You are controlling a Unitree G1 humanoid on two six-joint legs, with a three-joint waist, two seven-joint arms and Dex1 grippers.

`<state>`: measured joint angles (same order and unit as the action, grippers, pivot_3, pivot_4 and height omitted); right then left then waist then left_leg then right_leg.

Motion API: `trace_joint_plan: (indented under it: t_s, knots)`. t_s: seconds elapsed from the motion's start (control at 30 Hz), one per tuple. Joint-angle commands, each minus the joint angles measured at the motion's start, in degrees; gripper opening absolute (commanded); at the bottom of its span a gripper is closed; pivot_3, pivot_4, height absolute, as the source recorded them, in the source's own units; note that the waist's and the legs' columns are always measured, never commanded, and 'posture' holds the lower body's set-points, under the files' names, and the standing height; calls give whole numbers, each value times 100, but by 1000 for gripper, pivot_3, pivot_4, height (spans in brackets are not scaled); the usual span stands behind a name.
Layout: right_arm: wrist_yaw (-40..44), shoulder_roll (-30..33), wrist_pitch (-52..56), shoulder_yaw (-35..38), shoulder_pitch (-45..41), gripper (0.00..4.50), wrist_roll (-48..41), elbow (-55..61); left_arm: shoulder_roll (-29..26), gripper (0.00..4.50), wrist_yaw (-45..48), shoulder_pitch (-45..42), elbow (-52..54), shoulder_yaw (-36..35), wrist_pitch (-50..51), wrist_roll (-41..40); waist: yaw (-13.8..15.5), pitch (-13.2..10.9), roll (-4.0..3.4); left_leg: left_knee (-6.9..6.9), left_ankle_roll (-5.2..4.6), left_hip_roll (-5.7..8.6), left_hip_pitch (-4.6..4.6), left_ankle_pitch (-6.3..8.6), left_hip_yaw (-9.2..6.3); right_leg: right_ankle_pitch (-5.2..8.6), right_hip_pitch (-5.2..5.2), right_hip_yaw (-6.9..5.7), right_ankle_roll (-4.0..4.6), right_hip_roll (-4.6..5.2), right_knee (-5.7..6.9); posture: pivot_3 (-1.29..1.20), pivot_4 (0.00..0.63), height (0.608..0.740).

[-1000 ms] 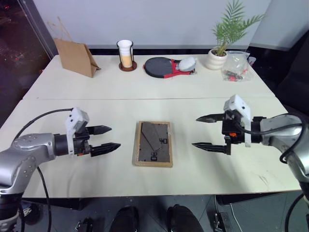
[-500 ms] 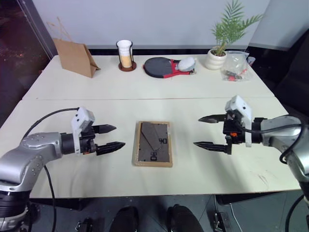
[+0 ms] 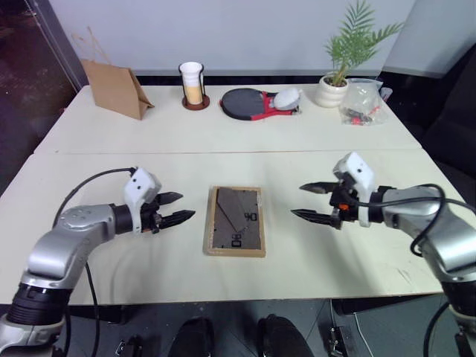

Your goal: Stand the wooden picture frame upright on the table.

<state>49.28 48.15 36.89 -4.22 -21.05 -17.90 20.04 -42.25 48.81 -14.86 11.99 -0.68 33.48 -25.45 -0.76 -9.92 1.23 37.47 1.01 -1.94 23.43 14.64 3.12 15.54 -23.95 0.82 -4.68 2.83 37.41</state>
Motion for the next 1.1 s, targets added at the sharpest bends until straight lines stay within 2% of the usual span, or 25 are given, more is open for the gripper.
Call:
trace_joint_plan:
  t_s: [0.03, 0.1, 0.13, 0.4, 0.63, 0.87, 1.07, 1.1]
  knots:
    - [-451, -196, 71, -282, -29, 1239, 426, 17, 84, 1274, -127, 64, 59, 349, -382, 486, 8, 0, 0, 0, 0, 0, 1, 0, 1, 0, -2, 1, 0, 0, 1, 0, 150, 740]
    - [-745, -431, 94, -561, -51, 133, 728, -158, 352, 154, -256, 18, -13, 539, -416, 579, 11, 2, -1, 0, 0, 0, 2, 0, 1, 0, -3, 1, 0, 0, 1, 0, 150, 740]
    - [-843, -576, 60, -719, -64, 55, 845, -260, 491, 68, -330, -14, -76, 621, -427, 634, 14, 4, 3, 1, 0, 0, 1, 0, 1, 0, -1, 1, 0, 0, 1, 0, 150, 740]
    - [-1003, -1553, 90, -1493, -339, 55, 1168, -650, 740, 68, -456, -9, -541, 779, -689, 1081, -15, 6, 4, 31, -5, -4, 3, 3, -2, -1, 2, 0, -1, -9, 16, 0, 150, 740]
    - [-942, -2136, -115, -1902, -698, 55, 1426, -1171, 532, 68, -261, 203, -348, 636, -587, 1035, -43, 10, 11, 46, -6, -6, -2, 3, 0, 0, 3, 3, 0, -7, 37, 0, 150, 740]
    - [-794, -2229, -57, -1968, -748, 55, 1554, -1143, 324, 68, -270, 284, -257, 431, -462, 1081, -37, 11, 10, 46, -6, -13, -7, 4, -3, 1, -3, 2, 2, -14, 58, 0, 150, 740]
    - [-640, -1824, 96, -1731, -676, 55, 1643, -820, -205, 68, 117, 346, -150, 53, -194, 806, -24, 11, 11, 46, -5, -13, -6, 4, -3, 1, -5, 1, 3, -13, 58, 0, 150, 740]
    - [-599, -1712, 125, -1634, -656, 11, 1615, -725, -320, 300, 267, 331, -137, -90, -49, 626, -21, 10, 11, 46, -5, -14, -2, 4, -3, 1, -8, 1, 3, -12, 58, 0, 150, 740]
